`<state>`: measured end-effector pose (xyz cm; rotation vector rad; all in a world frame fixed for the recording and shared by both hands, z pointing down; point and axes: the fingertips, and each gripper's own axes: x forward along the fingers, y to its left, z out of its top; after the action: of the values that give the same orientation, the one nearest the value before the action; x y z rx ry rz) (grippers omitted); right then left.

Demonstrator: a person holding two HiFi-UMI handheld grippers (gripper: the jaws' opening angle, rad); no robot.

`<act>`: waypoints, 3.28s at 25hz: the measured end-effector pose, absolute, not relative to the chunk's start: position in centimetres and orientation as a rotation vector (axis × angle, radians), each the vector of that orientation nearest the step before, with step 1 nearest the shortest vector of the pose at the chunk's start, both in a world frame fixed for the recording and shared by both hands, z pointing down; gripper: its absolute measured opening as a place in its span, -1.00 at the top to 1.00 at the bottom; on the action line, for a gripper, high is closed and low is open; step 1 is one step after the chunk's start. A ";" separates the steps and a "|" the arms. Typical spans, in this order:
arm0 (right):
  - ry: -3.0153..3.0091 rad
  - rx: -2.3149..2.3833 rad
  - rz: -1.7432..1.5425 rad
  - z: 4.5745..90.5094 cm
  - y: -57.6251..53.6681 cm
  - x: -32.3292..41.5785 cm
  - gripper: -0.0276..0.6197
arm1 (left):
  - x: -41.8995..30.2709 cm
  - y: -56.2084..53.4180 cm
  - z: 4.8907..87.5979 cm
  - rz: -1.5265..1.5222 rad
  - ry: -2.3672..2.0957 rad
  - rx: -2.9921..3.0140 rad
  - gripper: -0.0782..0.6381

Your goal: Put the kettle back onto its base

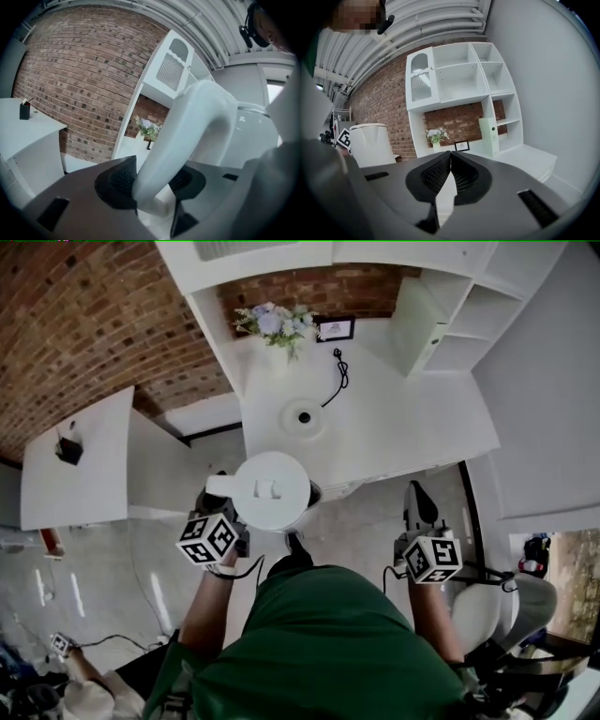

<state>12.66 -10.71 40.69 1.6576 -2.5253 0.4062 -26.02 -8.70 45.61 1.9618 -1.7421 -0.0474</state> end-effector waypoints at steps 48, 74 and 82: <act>-2.327 1.702 0.553 47.9 -26.8 16.1 0.85 | -27.8 -37.1 55.0 -0.020 -1.775 1.900 0.25; -2.284 1.677 0.608 49.7 -26.2 16.1 0.85 | -25.2 -41.2 57.6 0.063 -1.762 1.952 0.24; -2.300 1.658 0.638 50.2 -26.1 15.5 0.85 | -25.0 -40.8 57.7 0.066 -1.765 1.958 0.24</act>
<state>15.53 -26.07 50.19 1.6583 -2.3002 0.6385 -25.01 -40.80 57.69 1.9579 -1.7649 0.0665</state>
